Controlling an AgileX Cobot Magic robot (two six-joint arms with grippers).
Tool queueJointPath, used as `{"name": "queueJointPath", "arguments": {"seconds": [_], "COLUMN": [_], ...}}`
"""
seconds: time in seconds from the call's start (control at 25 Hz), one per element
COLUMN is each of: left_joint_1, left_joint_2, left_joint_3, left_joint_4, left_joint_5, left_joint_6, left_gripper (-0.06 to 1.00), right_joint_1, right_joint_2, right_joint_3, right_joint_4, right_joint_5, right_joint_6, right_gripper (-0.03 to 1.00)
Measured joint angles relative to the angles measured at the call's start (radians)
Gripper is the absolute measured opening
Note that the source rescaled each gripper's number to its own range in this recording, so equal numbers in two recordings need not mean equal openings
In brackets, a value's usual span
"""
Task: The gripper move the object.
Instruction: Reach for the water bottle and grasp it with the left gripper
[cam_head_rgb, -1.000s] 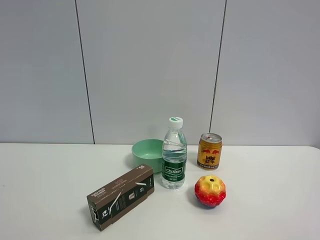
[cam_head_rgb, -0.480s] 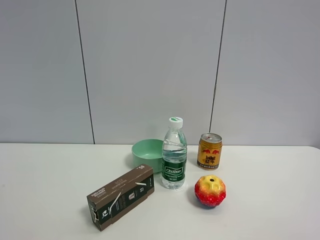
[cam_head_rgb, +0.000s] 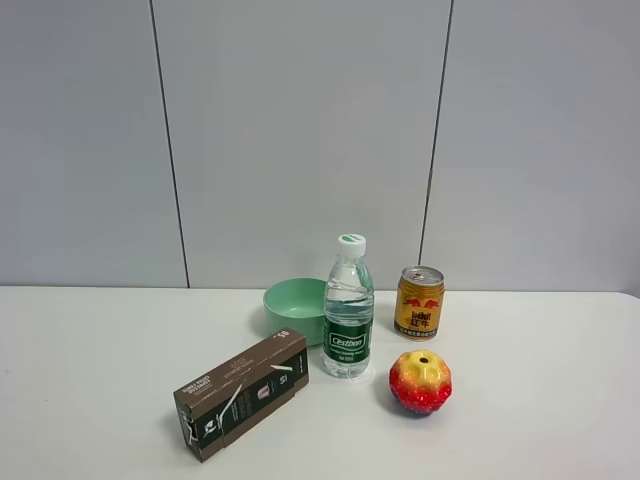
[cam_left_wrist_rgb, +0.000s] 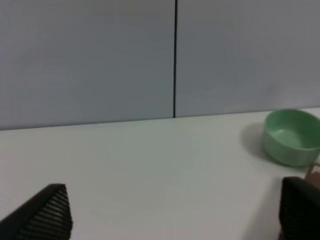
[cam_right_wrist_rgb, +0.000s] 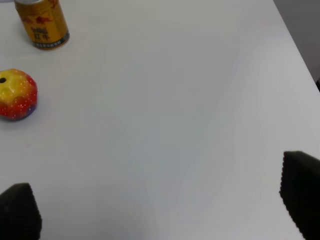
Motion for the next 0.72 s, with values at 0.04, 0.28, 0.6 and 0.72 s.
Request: {"name": "queueJointPath", "arguments": {"seconds": [0.04,0.28,0.6,0.72], "left_joint_1": [0.000,0.000,-0.140,-0.281], "left_joint_2": [0.026,0.153,0.338,0.422], "left_joint_3": [0.000,0.000,0.000,0.000], "left_joint_4": [-0.002,0.016,0.322,0.441], "left_joint_5": [-0.022,-0.181,-0.416,-0.519], "left_joint_6": [0.027,0.078,-0.032,-0.203], "left_gripper": [0.64,0.60,0.60,0.60], "right_joint_1": [0.000,0.000,0.000,0.000], "right_joint_2": [0.000,0.000,0.000,0.000], "right_joint_3": [0.000,0.000,0.000,0.000], "right_joint_4": [0.000,0.000,0.000,0.000], "right_joint_5": [0.000,0.000,0.000,0.000], "right_joint_6": [0.000,0.000,0.000,0.000], "right_gripper": [1.00,1.00,1.00,1.00]}}
